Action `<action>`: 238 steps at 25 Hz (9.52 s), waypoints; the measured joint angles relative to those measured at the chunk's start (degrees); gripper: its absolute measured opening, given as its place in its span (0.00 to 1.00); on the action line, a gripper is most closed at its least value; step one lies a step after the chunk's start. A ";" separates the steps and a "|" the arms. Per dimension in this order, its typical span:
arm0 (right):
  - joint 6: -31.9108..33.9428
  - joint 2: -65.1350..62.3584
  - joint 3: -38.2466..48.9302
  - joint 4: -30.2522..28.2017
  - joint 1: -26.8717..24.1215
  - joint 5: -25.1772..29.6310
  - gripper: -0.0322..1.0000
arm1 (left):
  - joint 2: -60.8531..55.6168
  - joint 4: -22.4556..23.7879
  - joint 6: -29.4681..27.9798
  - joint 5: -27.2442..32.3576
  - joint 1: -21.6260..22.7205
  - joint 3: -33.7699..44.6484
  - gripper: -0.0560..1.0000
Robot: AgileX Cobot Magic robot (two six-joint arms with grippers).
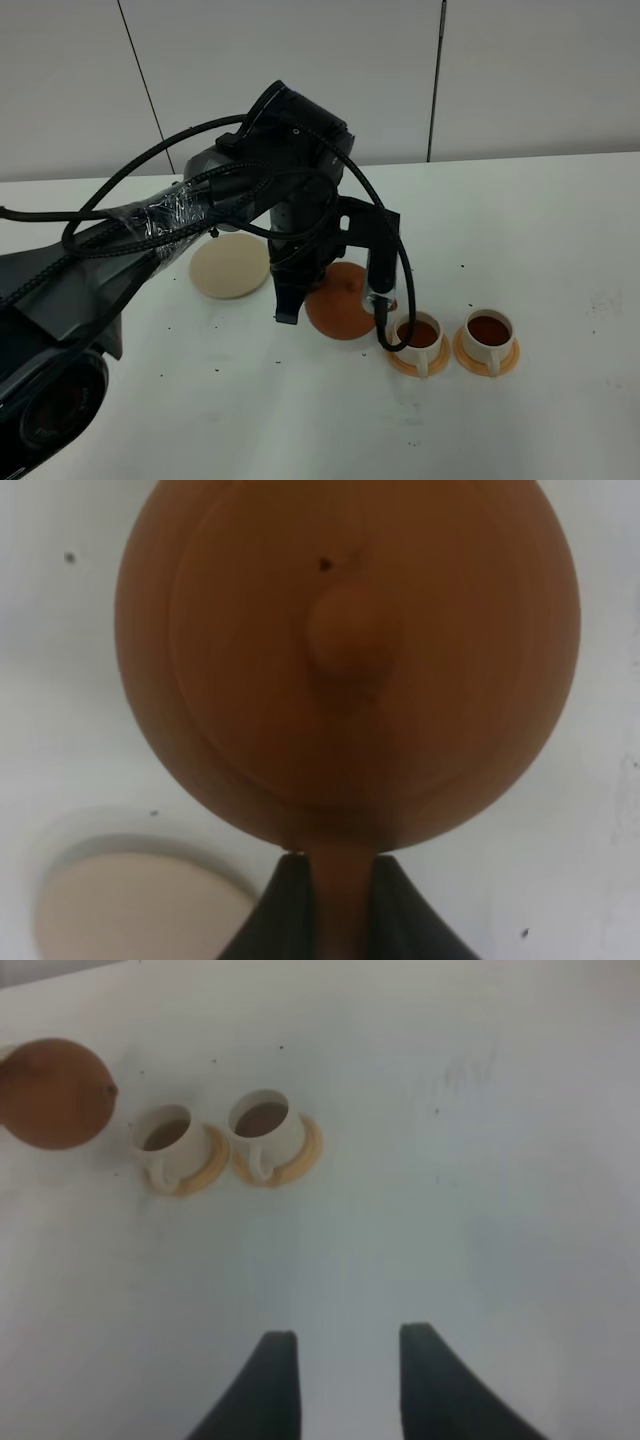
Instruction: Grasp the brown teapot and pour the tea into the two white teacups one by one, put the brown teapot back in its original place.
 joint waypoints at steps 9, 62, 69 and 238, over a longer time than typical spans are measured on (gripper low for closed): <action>0.00 0.00 0.00 0.00 0.00 0.00 0.27 | 2.03 -5.70 2.58 -3.92 3.35 0.00 0.21; 0.00 0.00 0.00 0.00 0.00 0.00 0.27 | 2.08 -11.83 4.33 -5.24 6.29 0.00 0.21; 0.00 0.00 0.00 0.00 0.00 0.00 0.27 | 2.08 -12.26 1.59 -5.24 6.29 0.00 0.21; 0.00 0.00 0.00 0.00 0.00 0.00 0.27 | -54.64 -6.64 -61.53 0.37 24.39 68.61 0.48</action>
